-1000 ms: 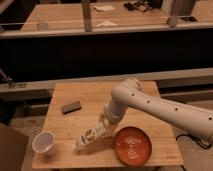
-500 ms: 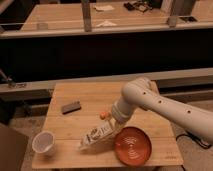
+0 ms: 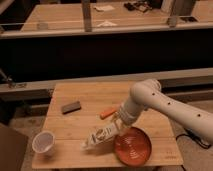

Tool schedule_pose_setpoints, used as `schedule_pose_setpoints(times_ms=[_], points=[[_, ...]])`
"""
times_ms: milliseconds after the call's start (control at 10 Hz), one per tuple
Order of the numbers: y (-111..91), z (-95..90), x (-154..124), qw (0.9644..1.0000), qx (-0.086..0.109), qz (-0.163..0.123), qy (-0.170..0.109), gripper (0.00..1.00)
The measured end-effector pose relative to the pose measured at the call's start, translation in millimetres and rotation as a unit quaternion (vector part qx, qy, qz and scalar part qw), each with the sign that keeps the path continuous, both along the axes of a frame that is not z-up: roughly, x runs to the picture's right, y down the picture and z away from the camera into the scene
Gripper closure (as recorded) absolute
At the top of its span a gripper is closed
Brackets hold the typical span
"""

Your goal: Place the bottle in the ceramic bowl

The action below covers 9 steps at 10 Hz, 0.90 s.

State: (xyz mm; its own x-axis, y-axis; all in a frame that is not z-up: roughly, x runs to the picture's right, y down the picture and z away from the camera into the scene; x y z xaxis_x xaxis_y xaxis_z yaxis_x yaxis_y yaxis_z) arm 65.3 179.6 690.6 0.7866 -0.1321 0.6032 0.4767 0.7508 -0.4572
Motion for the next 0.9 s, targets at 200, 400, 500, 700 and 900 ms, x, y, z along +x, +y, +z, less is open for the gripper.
schedule_pose_setpoints(times_ms=[200,400,500,700,900], points=[[3.8,-1.1,9.9,1.0000,-0.007,0.005,0.002,0.97],[6.1,-1.6,16.7,0.9999,-0.010,0.009,0.003,0.97],[8.0,-1.6,21.8,0.9998,-0.014,0.011,0.006,0.97],[12.9,-0.2,30.9,0.9997,-0.020,0.015,0.008,0.97],[17.6,-0.5,37.1,0.9995,-0.025,0.016,0.010,0.97]])
